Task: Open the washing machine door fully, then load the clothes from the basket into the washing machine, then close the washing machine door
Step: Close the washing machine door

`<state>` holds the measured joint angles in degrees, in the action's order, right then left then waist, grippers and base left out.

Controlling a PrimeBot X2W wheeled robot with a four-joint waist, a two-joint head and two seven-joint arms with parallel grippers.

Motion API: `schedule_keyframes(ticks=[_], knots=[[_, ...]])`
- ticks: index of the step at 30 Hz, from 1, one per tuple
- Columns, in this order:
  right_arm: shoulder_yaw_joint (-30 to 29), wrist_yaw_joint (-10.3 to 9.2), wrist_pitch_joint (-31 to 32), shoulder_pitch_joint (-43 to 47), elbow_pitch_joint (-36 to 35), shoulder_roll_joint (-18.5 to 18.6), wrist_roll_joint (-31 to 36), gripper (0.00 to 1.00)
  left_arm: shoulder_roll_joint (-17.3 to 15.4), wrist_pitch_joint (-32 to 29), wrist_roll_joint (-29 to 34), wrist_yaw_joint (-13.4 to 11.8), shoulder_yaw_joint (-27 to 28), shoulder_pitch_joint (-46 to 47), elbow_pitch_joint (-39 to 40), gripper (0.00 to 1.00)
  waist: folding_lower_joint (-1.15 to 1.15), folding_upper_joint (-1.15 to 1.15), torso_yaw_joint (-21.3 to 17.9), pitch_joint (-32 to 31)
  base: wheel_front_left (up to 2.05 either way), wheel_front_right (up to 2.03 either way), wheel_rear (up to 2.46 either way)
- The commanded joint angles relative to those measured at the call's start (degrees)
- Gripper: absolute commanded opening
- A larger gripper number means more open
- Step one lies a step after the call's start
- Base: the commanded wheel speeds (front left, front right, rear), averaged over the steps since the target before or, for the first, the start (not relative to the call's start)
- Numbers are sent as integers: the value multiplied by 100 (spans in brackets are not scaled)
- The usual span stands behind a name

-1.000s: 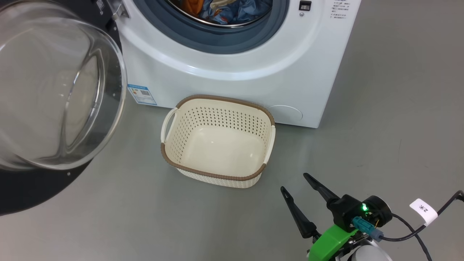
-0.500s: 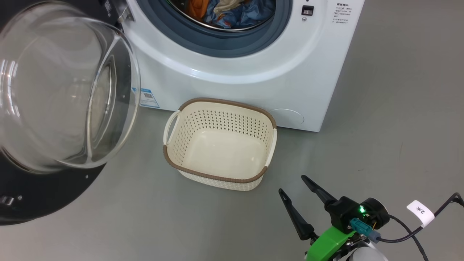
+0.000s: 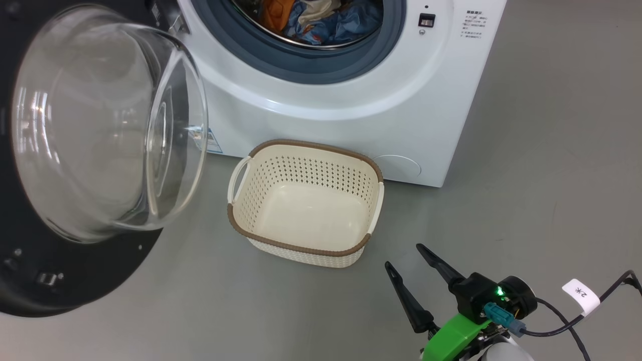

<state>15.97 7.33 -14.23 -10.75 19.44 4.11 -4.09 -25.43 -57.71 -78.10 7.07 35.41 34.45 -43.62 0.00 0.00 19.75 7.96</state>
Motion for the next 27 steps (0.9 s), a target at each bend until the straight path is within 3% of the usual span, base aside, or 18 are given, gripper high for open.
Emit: schedule_keyframes(ticks=[1,27], knots=[[118,16,-63,-64,-110,-68,-49,100,-230,-130,-86,41,33,-78,206,0,0,0,-1,-2,0,0,0],[21,16,-76,14,-142,-120,-133,100,1263,-882,-666,-98,-285,-929,1947,0,0,0,-182,-228,0,0,0]])
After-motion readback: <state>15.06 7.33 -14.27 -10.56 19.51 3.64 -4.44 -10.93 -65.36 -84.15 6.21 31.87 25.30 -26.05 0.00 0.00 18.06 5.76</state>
